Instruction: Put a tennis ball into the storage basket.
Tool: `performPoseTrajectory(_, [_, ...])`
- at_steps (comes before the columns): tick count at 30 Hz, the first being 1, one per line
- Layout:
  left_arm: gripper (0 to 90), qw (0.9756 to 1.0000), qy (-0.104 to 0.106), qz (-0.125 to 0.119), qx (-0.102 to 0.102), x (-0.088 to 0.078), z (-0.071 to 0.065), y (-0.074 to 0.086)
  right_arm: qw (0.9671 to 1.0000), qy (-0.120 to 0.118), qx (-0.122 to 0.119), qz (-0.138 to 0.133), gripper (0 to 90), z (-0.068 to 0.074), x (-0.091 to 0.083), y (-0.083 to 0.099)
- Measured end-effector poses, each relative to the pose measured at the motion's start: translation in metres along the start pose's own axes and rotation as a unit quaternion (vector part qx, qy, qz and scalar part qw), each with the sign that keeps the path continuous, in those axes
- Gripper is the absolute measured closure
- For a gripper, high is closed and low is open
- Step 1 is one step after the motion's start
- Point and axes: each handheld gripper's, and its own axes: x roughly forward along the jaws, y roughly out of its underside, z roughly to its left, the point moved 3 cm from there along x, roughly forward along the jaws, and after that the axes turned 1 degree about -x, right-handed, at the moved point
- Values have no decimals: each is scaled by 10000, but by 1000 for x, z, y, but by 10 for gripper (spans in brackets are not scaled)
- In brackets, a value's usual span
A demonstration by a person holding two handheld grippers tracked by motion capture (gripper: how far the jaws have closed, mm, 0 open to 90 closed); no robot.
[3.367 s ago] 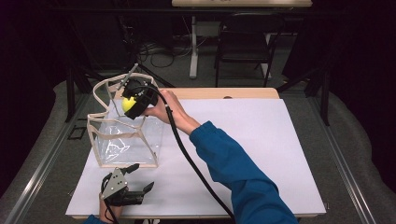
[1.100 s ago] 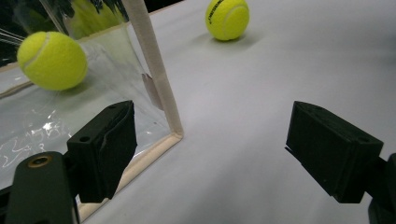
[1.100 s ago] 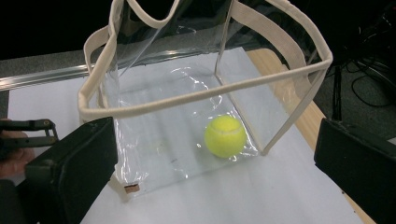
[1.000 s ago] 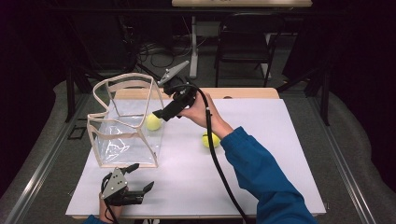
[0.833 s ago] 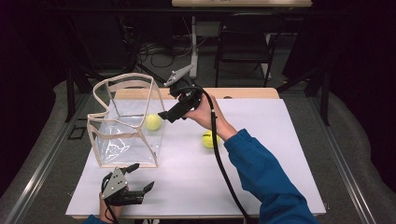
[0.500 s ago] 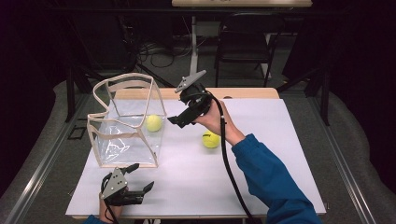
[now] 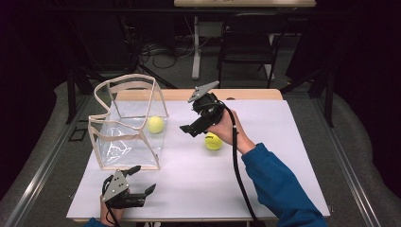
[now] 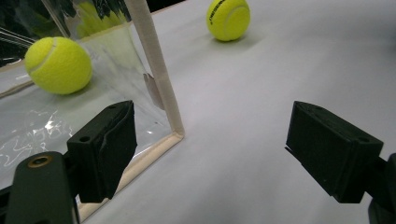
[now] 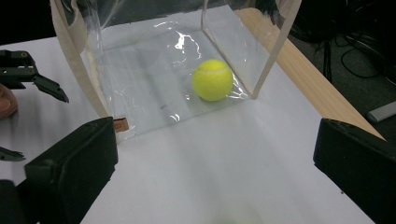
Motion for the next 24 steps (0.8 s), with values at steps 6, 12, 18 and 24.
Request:
performPoseTrajectory(6, [160,10000,4,0,-10,0,0,0,10000,-10,86,13,0,0,-2,14])
performPoseTrajectory(12, [160,10000,5,10,-1,0,-1,0,9999,-23,102,31,0,1,-2,26])
performPoseTrajectory(18, [160,10000,-8,17,-7,-1,-1,0,9998,-50,155,88,0,2,0,42])
performPoseTrajectory(24, [160,10000,19,33,6,0,-1,0,9998,-72,175,106,0,4,1,52])
